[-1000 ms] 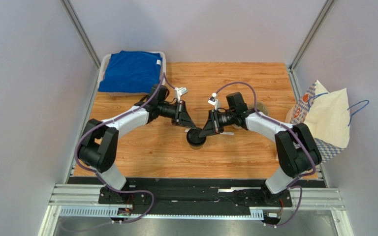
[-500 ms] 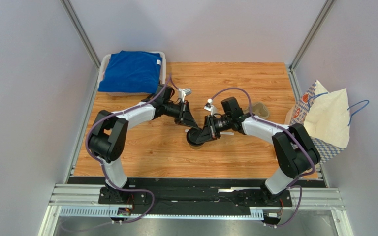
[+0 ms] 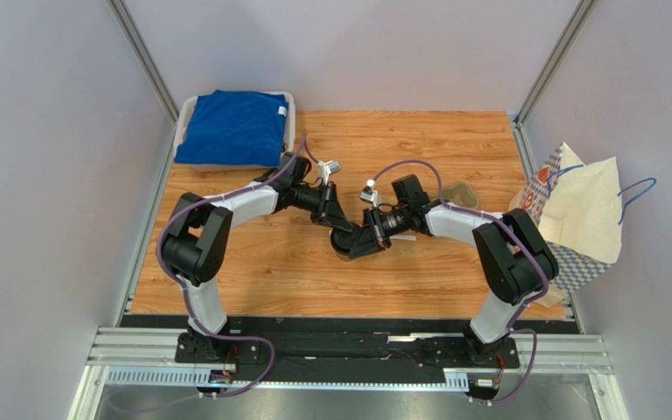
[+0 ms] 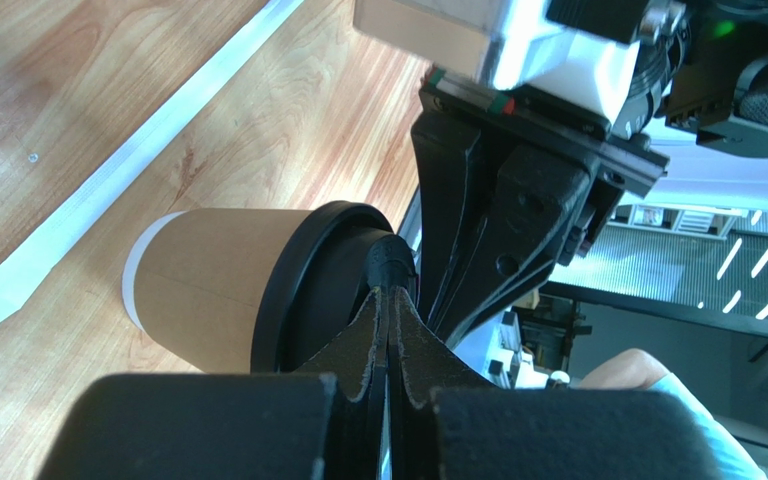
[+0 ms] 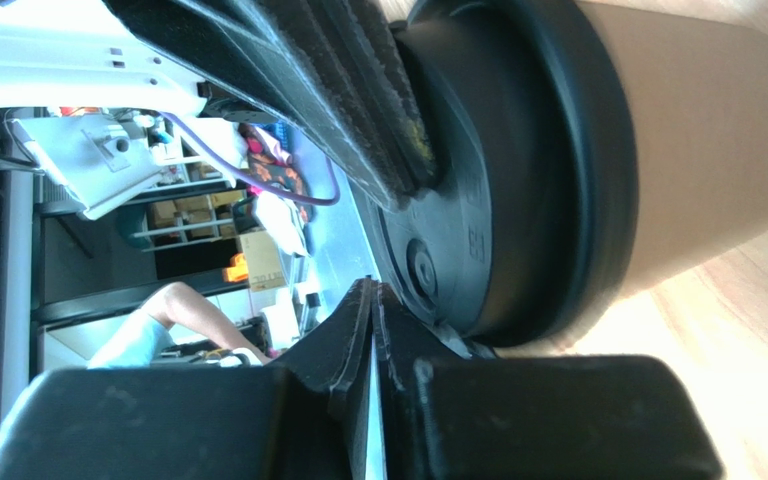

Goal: Pack the takeout coffee

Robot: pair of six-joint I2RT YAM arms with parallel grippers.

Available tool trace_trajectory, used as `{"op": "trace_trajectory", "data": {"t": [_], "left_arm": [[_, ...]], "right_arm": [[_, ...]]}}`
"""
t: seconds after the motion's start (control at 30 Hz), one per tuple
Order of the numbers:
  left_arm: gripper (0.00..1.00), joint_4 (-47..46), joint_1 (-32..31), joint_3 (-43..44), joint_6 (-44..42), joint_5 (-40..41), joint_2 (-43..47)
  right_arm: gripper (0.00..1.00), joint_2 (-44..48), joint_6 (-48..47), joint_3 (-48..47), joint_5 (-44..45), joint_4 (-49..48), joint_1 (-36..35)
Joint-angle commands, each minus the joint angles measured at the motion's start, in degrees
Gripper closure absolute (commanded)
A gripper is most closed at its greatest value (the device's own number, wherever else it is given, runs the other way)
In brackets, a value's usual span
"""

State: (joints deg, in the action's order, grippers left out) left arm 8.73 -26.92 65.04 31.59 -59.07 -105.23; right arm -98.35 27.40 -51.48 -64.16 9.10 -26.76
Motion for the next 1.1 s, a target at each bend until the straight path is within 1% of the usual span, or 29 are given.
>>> {"op": "trace_trajectory", "data": {"t": [0.0,0.07,0.23,0.37,0.5,0.53,0.57,0.6,0.63,0.67,0.7,0.77,0.83,0.9,0.93,0.97,1.03,1.07], "left_arm": [[1.0,0.85,0.11,-1.66,-2.42,2.64,-0.95],[1.0,-0.2,0.11,-2.02,-1.28,1.77,-0.24],[1.0,-2.58,0.02,-3.6,1.89,0.71,3.1],[1.0,-4.51,0.02,-4.91,4.35,0.27,5.56],[0.82,-5.92,0.2,-4.31,6.28,-0.61,8.8],[0.74,-5.83,0.46,-3.78,6.46,-1.13,9.34],[0.71,-5.4,0.64,-3.34,6.46,-1.22,10.04],[0.68,-4.7,1.07,-1.94,5.33,-1.05,11.35],[0.63,-1.47,1.6,-0.97,4.01,0.08,11.8],[0.62,0.22,2.91,-0.01,2.52,0.88,12.24],[0.58,1.97,3.71,1.74,-0.19,1.84,12.24],[0.54,6.98,5.55,3.25,-2.58,4.83,11.37],[0.52,12.15,5.82,5.8,-6.71,7.03,9.0],[0.48,12.98,5.82,6.68,-7.95,7.65,6.54],[0.47,12.72,5.82,6.68,-7.86,7.74,5.83],[0.47,12.54,5.74,6.77,-7.86,7.39,5.13],[0.45,11.4,5.82,6.42,-6.81,6.87,3.55],[0.45,11.13,5.82,6.25,-6.64,6.69,3.28]], "right_arm": [[0.91,-3.0,-4.63,1.04,11.78,4.08,2.15],[0.91,-2.91,-5.07,0.6,11.52,4.78,2.68],[0.91,-2.12,-10.07,-2.21,10.64,9.44,3.38],[0.9,-1.32,-12.54,-3.27,10.9,11.46,3.47],[0.85,0.17,-13.68,-3.97,11.42,13.39,3.56],[0.84,0.78,-13.77,-3.97,11.77,13.74,3.73],[0.8,2.27,-13.86,-3.71,11.95,13.92,3.65],[0.79,2.98,-13.86,-3.54,12.48,14.53,3.74],[0.78,3.68,-14.04,-3.27,12.83,14.8,3.74],[0.77,4.47,-14.04,-2.84,13.09,15.06,3.74],[0.76,5.52,-13.95,-2.75,13.62,15.68,3.74],[0.73,6.23,-13.69,-2.39,14.41,16.03,3.74],[0.73,6.76,-13.34,-2.13,14.68,16.3,3.74],[0.69,7.03,-12.99,-1.87,15.29,16.39,3.74],[0.66,7.2,-12.81,-1.87,15.38,16.38,3.74],[0.61,7.29,-12.55,-1.95,15.47,16.3,3.74],[0.57,7.47,-12.02,-2.22,15.65,16.38,3.74],[0.56,7.47,-11.84,-2.39,15.56,16.38,3.74]]}}
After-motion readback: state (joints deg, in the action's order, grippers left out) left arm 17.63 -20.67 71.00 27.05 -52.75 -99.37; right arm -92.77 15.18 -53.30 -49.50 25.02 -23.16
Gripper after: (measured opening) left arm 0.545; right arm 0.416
